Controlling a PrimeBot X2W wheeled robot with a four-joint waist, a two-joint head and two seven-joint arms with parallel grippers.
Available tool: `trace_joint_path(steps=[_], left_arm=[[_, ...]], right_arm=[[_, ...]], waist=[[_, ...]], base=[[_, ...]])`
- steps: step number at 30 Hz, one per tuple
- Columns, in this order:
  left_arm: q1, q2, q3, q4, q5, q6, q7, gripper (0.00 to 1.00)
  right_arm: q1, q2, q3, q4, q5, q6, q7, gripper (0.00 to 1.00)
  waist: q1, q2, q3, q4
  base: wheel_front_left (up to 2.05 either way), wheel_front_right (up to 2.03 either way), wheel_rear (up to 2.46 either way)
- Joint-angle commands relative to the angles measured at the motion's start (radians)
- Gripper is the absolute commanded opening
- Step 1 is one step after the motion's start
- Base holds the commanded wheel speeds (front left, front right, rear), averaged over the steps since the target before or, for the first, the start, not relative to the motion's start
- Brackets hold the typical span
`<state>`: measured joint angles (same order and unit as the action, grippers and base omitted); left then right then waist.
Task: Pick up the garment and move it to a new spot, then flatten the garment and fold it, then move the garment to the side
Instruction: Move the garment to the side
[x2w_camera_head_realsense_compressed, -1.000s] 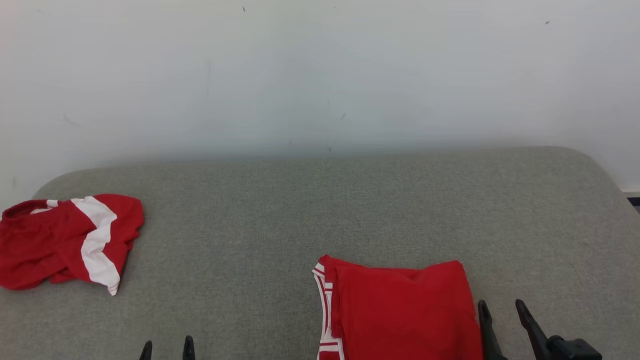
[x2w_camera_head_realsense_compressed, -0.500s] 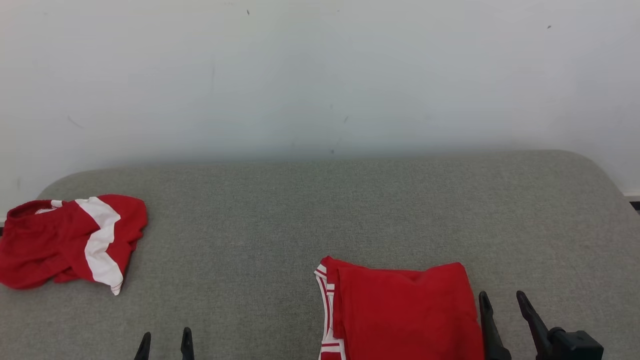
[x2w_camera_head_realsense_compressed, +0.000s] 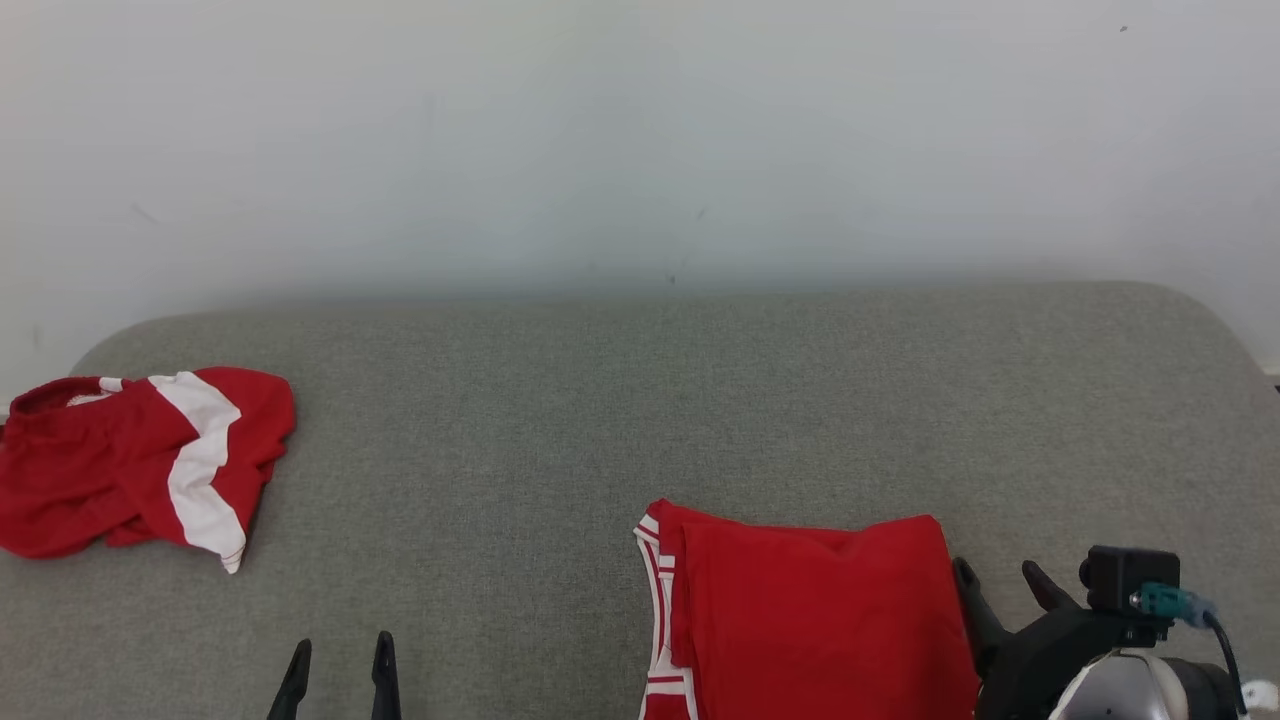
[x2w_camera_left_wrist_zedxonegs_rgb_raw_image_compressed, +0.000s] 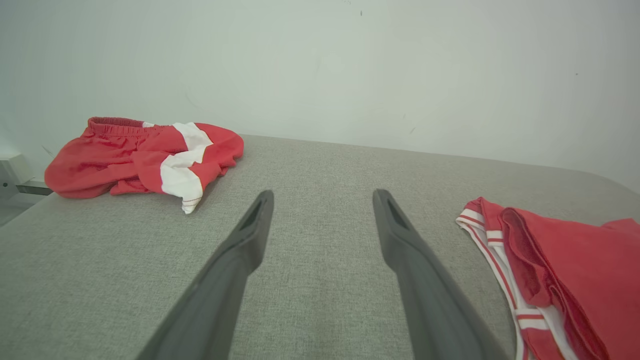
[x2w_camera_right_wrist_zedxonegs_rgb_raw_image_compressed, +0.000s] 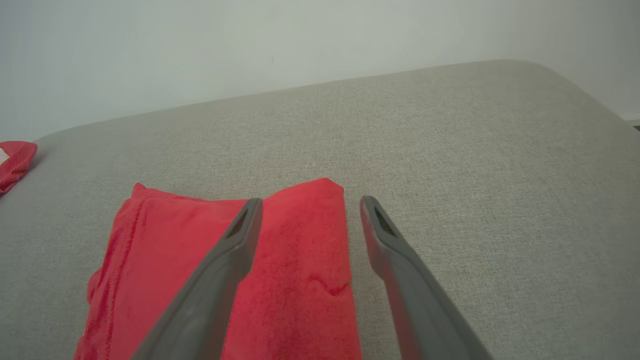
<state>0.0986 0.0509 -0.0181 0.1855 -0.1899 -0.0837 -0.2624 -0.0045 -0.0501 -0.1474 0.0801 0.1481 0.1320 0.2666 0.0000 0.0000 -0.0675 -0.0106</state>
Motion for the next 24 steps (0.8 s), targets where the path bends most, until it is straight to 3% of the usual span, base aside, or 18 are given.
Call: trace_joint_path(steps=[1, 5, 10, 14, 24], left_arm=[[-0.017, -0.001, -0.005, -0.003, -0.011, 0.004, -0.003, 1.00], [-0.028, -0.001, -0.024, 0.006, -0.020, 0.003, -0.003, 1.00], [-0.036, -0.001, -0.051, 0.011, -0.022, 0.003, -0.003, 1.00], [-0.037, -0.001, -0.056, 0.015, -0.016, 0.001, -0.003, 1.00], [-0.071, -0.001, -0.048, -0.012, -0.010, -0.003, -0.003, 1.00]], right_arm=[[-0.033, 0.000, -0.031, 0.004, -0.010, -0.002, 0.136, 1.00], [-0.066, 0.001, -0.071, 0.027, -0.040, -0.002, 0.359, 1.00], [-0.072, -0.004, -0.104, 0.040, -0.056, -0.002, 0.506, 1.00], [-0.083, -0.019, -0.109, 0.063, -0.059, -0.002, 0.559, 1.00], [-0.149, -0.074, -0.082, 0.166, -0.061, -0.002, 0.574, 1.00]], waist=[[0.0000, 0.0000, 0.011, 0.003], [0.0000, 0.0000, 0.022, 0.020], [0.0000, 0.0000, 0.032, 0.057], [0.0000, 0.0000, 0.048, 0.081], [0.0000, 0.0000, 0.122, 0.119]], base=[[0.00, 0.00, 0.00], [0.00, 0.00, 0.00], [0.00, 0.00, 0.00], [0.00, 0.00, 0.00], [0.00, 0.00, 0.00]])
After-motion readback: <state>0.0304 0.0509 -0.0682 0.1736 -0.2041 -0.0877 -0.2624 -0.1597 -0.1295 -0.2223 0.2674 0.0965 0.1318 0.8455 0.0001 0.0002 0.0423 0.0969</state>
